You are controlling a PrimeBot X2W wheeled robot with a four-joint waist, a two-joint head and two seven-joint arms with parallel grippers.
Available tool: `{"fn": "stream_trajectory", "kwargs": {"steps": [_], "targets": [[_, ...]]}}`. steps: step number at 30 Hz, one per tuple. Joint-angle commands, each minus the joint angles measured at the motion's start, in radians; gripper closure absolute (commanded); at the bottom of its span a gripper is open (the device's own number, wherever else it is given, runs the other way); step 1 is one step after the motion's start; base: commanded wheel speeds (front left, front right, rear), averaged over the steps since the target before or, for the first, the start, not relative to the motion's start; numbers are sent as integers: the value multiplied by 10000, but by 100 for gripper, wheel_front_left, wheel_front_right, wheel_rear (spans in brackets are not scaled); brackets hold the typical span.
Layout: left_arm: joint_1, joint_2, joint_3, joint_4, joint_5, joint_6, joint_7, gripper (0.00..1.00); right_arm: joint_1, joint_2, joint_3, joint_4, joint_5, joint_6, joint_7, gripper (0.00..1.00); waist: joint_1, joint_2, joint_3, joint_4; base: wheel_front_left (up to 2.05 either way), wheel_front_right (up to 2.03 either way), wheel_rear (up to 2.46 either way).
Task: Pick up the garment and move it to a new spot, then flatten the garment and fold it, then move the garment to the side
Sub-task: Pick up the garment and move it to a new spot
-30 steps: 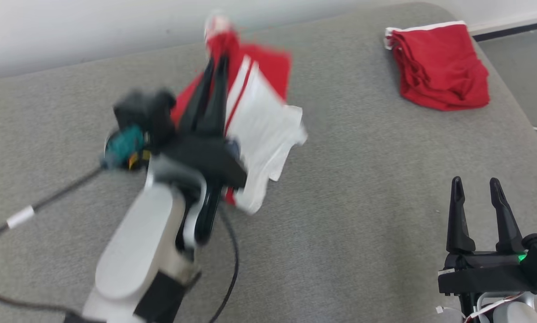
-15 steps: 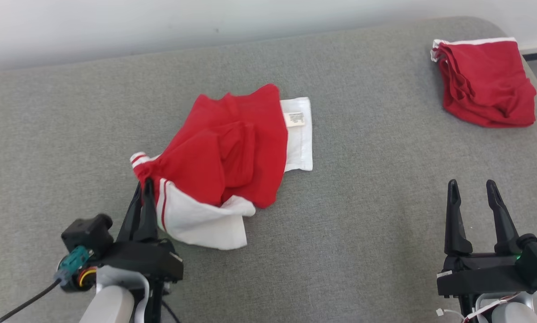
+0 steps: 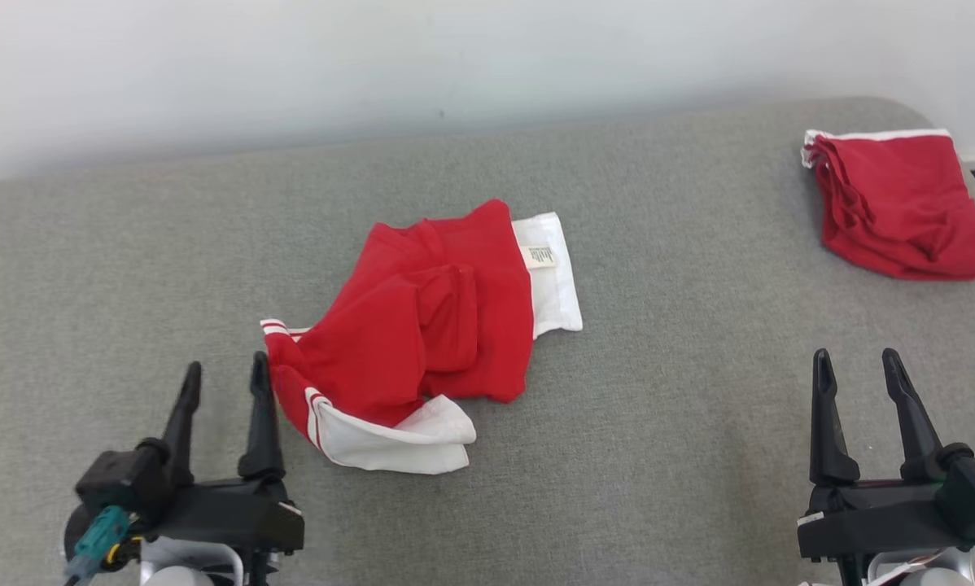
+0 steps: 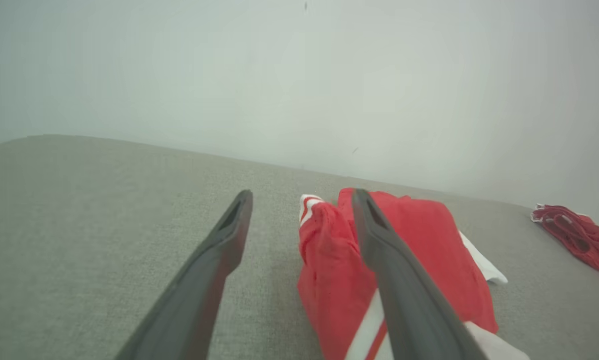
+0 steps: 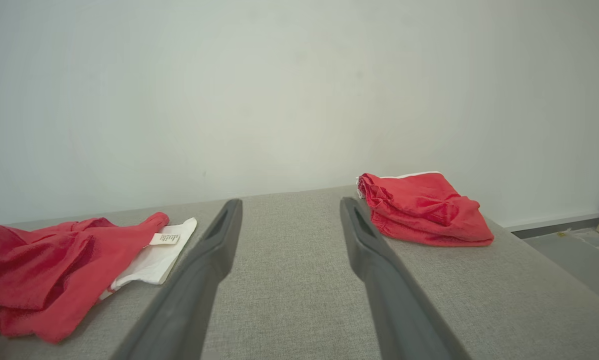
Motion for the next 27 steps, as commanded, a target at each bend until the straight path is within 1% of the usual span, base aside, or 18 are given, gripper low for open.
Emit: {"fn": "stream_trajectory", "kwargs": {"steps": [1, 11, 19, 24, 27], "targets": [[254, 34, 146, -222, 224, -14, -21, 0, 161, -62, 14, -28, 22, -26, -44, 0, 1, 0, -328, 235, 0, 0, 0], [1520, 286, 865, -1161, 1143, -79, -28, 0, 664, -95, 123, -31, 39, -26, -9, 0, 1, 0, -1343, 666, 0, 0, 0], [2466, 480, 1268, -1942, 1598, -181, -30, 0, 1006, -59, 233, -206, 144, -26, 59, 0, 1, 0, -1606, 842, 0, 0, 0], [2813, 631, 1224, -2072, 2015, -250, -30, 0, 1199, -44, 365, -236, 214, -26, 94, 0, 1, 0, -1648, 879, 0, 0, 0], [3012, 593, 1182, -2123, 2080, -366, -30, 0, 1369, -22, 413, -274, 262, -26, 117, 0, 1, 0, -1658, 896, 0, 0, 0]]}}
